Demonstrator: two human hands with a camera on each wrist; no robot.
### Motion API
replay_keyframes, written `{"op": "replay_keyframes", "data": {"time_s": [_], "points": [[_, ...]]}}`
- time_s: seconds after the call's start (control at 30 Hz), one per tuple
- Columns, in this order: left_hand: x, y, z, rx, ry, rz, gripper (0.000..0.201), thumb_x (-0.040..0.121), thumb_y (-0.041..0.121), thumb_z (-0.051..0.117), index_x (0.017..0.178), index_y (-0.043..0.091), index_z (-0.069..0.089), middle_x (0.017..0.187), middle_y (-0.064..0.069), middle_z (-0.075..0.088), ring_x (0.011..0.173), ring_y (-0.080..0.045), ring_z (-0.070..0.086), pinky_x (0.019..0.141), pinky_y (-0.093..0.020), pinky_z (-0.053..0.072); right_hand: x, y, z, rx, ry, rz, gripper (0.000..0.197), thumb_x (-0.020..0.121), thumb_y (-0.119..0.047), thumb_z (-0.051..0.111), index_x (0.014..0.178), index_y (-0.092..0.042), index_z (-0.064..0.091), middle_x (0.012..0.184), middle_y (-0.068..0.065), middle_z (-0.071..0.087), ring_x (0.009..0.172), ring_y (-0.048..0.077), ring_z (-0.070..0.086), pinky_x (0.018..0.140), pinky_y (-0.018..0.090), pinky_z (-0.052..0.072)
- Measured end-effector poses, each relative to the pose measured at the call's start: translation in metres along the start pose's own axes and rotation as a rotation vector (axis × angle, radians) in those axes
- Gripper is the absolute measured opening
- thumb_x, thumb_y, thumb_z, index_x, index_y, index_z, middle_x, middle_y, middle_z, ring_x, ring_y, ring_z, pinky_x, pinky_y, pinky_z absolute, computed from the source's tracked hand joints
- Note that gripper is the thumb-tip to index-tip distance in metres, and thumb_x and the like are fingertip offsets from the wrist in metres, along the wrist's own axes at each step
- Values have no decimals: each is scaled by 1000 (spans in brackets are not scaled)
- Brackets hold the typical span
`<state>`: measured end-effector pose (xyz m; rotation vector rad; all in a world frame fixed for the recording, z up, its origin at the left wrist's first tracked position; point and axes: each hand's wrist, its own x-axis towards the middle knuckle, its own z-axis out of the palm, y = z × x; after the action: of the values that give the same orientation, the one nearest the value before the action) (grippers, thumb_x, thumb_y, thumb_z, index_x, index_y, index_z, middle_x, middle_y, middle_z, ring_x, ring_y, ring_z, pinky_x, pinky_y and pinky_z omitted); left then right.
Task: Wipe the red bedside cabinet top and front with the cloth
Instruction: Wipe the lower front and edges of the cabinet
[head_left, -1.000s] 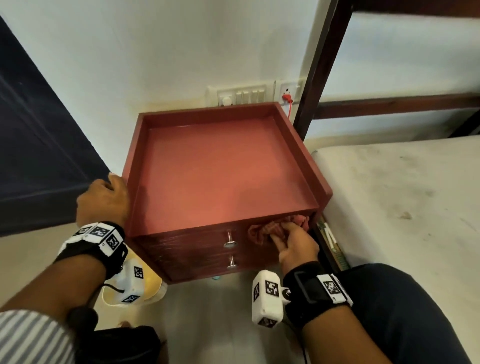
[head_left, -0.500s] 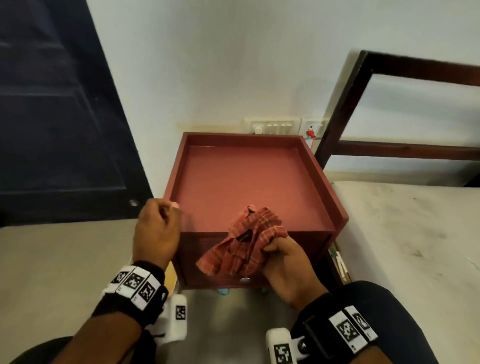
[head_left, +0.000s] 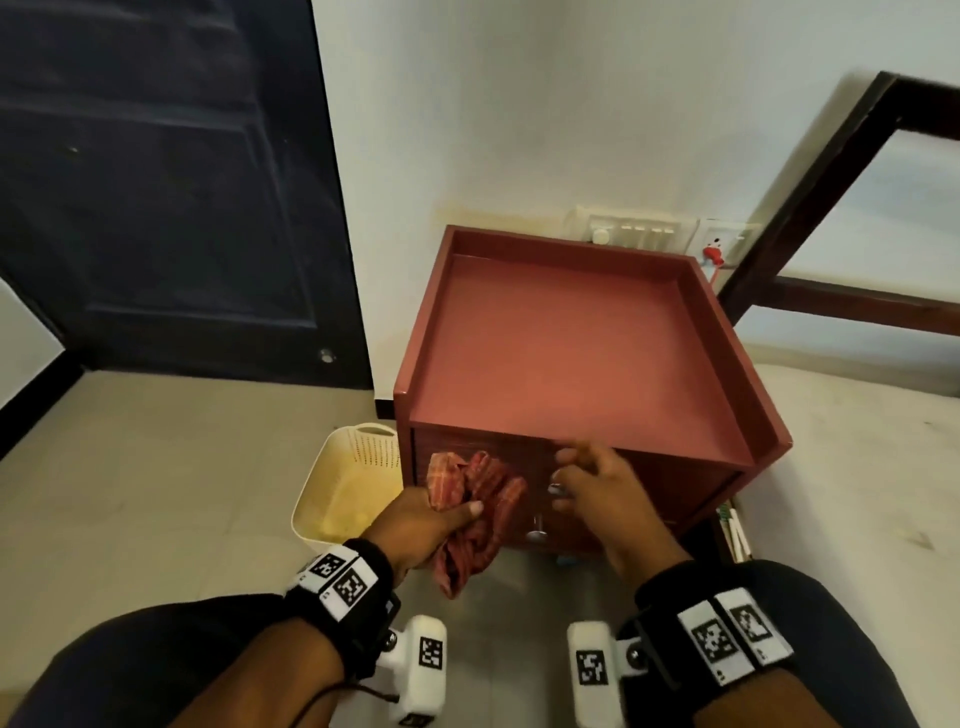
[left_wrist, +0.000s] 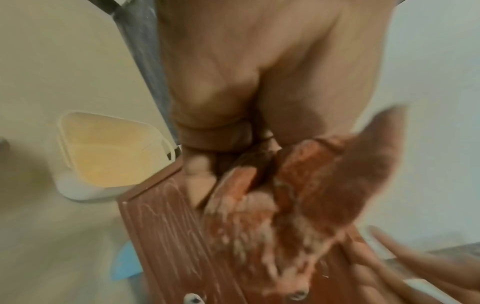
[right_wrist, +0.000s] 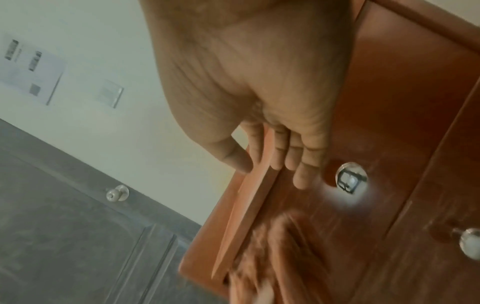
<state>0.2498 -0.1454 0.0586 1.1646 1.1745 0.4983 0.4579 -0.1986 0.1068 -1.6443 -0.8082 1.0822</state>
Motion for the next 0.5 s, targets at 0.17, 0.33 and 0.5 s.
{"op": "replay_keyframes", "data": {"time_s": [0.17, 0.33, 0.5], "points": [[33, -43, -24, 424, 196, -277, 40, 90, 32, 75, 110, -3, 72, 107, -17, 75, 99, -34, 72, 88, -39, 59, 52, -30, -57, -287, 342, -333, 25, 92, -15, 58, 107, -32, 67, 106, -6, 65, 99, 25, 66, 91, 50, 56], [59, -61, -24, 548, 183, -436, 32, 99, 19, 61, 121, -4, 68, 121, -20, 71, 105, -33, 69, 85, -34, 57, 110, -19, -79, -783, 396, -626, 37, 95, -29, 50, 124, -12, 65, 126, 11, 59, 124, 28, 43, 106, 39, 34], [79, -74, -30, 429, 197, -548, 41, 104, 13, 57, 143, 1, 55, 143, -22, 59, 133, -36, 56, 105, -35, 45, 126, 1, -75, -974, 409, -724, 44, 99, -36, 51, 133, -10, 59, 141, 11, 52, 134, 32, 40, 115, 45, 32]]}}
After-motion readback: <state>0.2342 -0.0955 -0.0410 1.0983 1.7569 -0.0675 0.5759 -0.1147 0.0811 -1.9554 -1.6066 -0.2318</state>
